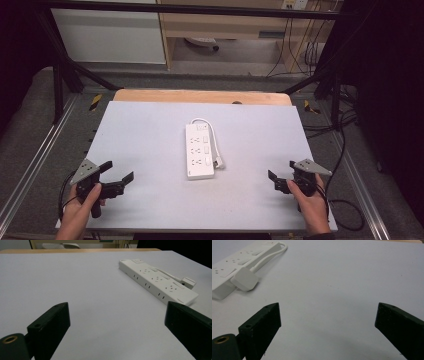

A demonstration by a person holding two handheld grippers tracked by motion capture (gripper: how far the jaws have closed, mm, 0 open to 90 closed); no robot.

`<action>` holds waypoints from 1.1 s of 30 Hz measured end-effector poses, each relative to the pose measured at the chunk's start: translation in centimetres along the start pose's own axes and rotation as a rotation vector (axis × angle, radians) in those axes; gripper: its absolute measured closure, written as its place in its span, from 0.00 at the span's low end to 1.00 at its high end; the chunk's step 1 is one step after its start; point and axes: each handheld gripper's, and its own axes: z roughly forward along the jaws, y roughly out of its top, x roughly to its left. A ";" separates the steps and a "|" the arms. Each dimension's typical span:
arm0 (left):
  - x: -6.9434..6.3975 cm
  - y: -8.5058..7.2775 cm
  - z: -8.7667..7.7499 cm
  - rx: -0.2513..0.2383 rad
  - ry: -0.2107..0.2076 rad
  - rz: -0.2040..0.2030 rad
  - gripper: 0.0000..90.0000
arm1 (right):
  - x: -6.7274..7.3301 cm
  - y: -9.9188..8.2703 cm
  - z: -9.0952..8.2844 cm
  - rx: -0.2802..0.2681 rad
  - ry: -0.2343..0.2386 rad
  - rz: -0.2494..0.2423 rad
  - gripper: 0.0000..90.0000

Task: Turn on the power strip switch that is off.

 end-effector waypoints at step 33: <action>-0.1 -0.1 0.3 0.024 -0.005 0.009 0.06 | 0.0 0.2 0.1 0.039 0.021 0.019 0.05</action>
